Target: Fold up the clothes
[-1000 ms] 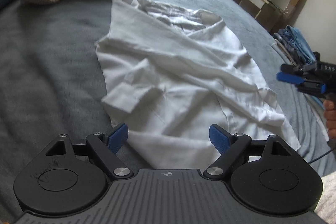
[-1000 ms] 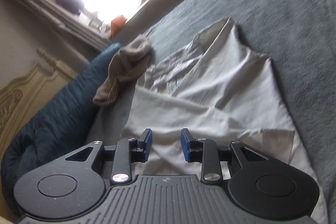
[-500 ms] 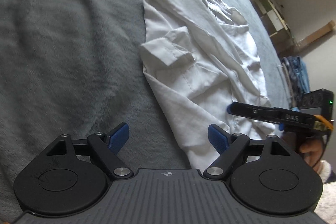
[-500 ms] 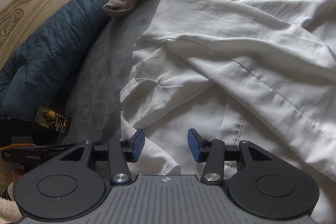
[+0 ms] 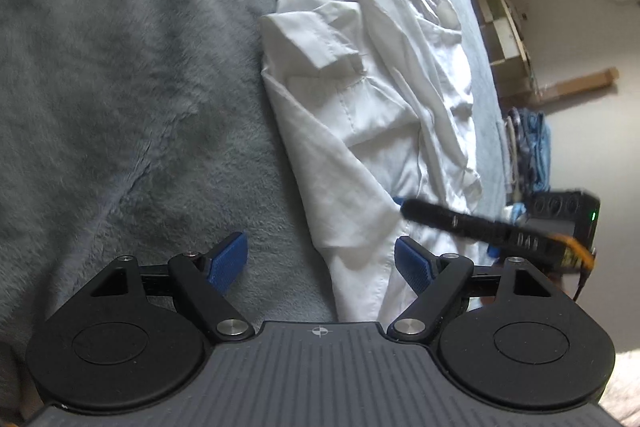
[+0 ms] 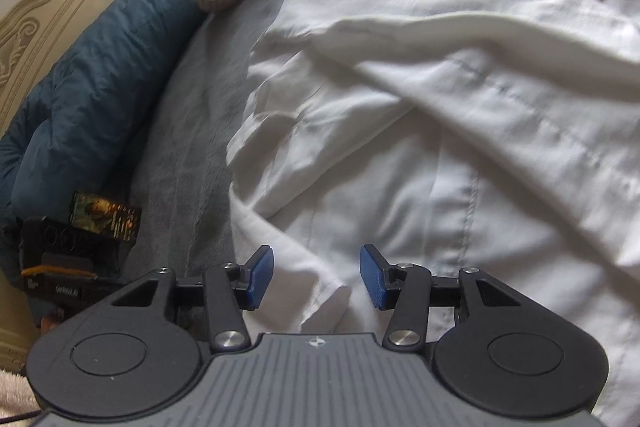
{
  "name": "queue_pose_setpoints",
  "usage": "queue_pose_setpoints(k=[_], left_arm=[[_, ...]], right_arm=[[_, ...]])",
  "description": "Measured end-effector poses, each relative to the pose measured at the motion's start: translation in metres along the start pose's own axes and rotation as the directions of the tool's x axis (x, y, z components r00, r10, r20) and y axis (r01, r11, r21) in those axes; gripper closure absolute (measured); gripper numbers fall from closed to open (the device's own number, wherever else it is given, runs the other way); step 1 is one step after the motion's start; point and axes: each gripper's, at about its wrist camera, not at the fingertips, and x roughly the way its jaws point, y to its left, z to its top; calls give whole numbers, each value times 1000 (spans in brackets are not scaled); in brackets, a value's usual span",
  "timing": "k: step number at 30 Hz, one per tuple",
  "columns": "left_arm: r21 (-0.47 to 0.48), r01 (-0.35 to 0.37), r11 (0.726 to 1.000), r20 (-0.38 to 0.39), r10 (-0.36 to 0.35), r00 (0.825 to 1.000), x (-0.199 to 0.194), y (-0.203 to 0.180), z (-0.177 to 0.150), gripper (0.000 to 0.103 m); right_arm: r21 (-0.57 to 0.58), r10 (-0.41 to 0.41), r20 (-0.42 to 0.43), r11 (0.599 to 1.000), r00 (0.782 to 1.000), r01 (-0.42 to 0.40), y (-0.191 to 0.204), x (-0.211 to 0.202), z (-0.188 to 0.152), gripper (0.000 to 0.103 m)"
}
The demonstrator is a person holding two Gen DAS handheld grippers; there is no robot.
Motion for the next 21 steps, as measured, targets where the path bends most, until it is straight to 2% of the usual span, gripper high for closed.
queue_pose_setpoints(k=[4,9,14,19,21], left_arm=[[-77,49,996,14,-48,999,-2,11,3,22],[-132,86,988,25,-83,996,-2,17,6,22],[-139,95,986,24,-92,995,0,18,7,22],[-141,101,985,20,-100,995,2,21,7,22],[-140,102,985,17,-101,995,3,22,7,22]], right_arm=[[-75,37,-37,996,999,-39,14,5,-9,55],[-214,80,-76,972,994,-95,39,8,-22,78],[-346,117,-121,926,986,-152,65,11,-34,79],[-468,147,-170,858,974,-211,90,14,-47,77],[-474,162,-181,850,970,-231,93,12,-50,75]])
